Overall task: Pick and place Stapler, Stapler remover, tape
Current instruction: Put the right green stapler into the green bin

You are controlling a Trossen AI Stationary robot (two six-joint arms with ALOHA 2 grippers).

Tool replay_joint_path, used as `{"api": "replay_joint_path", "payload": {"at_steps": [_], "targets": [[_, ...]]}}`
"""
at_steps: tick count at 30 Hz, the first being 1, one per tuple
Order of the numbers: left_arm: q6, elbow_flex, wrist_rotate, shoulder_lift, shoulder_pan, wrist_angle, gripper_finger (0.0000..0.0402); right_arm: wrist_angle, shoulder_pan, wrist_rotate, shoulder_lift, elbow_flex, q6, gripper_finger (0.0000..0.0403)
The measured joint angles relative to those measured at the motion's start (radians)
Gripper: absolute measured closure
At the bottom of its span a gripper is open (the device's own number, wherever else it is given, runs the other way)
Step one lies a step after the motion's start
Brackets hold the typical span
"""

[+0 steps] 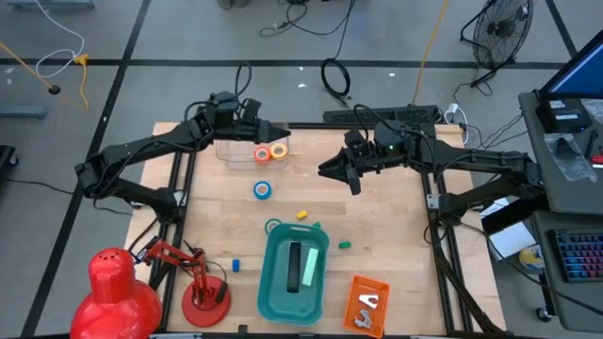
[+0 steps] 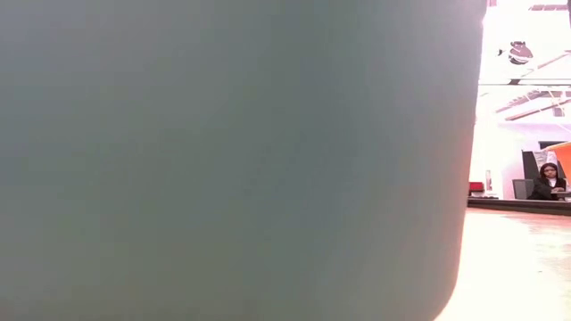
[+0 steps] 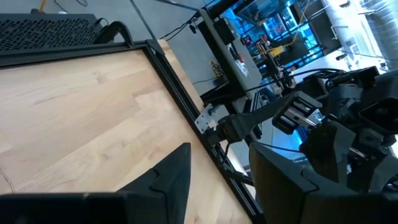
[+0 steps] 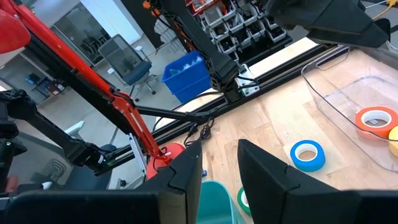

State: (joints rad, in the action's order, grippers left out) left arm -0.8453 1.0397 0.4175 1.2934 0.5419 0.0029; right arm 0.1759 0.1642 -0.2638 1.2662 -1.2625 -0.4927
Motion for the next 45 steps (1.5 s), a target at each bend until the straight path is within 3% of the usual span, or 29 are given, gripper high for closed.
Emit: {"api": "replay_joint_path", "payload": {"at_steps": [45], "targets": [[0.004,-0.001,0.002,0.0,-0.042,0.0,0.0238,-0.037,0.0,0.005,0.0,0.0,-0.023,0.0307]]}}
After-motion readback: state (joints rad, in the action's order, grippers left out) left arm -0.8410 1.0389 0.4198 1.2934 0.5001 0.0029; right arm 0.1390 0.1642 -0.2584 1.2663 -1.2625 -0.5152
